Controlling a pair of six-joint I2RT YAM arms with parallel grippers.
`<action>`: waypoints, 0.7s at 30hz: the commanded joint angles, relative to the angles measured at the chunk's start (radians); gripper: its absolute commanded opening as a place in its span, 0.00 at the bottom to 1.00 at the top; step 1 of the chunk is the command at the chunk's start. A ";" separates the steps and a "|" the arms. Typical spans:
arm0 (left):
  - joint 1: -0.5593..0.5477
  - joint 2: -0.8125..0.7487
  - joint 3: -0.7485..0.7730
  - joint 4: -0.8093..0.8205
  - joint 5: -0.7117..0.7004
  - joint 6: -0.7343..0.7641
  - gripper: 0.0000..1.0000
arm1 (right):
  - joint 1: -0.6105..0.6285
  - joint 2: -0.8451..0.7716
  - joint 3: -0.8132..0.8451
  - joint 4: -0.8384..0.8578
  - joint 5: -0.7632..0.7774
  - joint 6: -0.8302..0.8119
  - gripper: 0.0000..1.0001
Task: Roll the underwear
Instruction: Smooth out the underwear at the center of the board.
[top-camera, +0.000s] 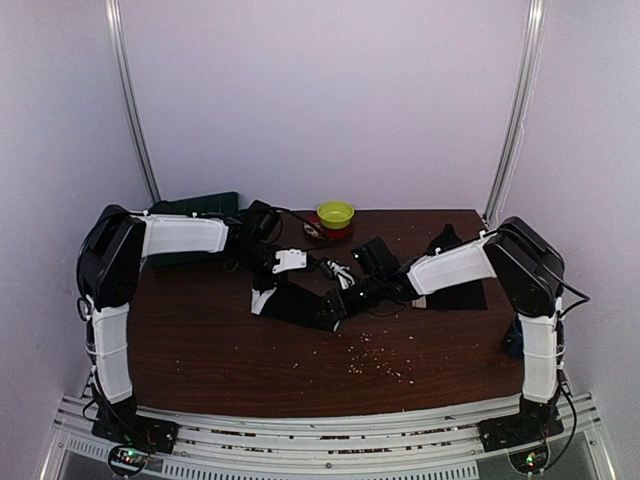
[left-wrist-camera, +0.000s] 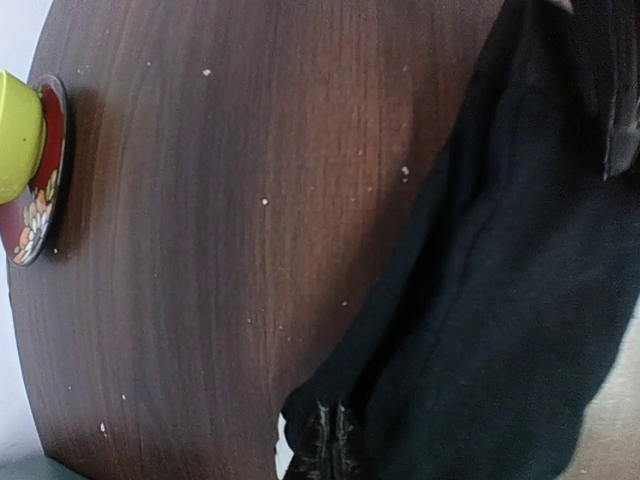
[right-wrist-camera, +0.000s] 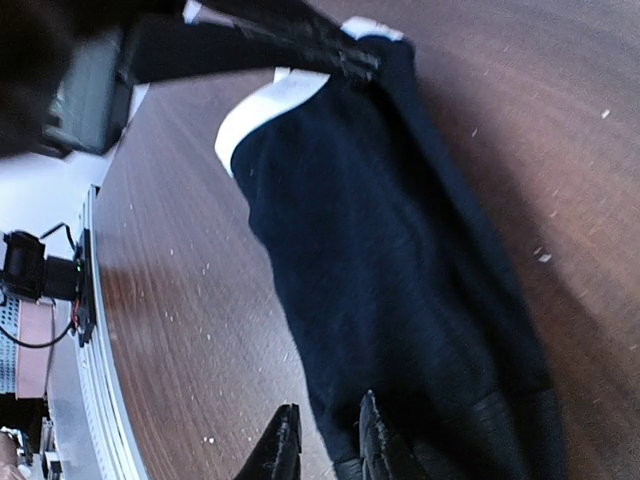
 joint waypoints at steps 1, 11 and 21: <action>0.007 0.056 0.055 0.057 -0.035 0.001 0.01 | -0.037 0.026 0.032 0.084 -0.023 0.052 0.22; 0.010 0.101 -0.020 0.148 -0.145 0.006 0.01 | -0.078 0.094 0.009 0.077 0.002 0.093 0.20; 0.024 0.053 -0.064 0.229 -0.214 -0.053 0.25 | -0.078 0.022 0.006 0.028 0.001 0.059 0.20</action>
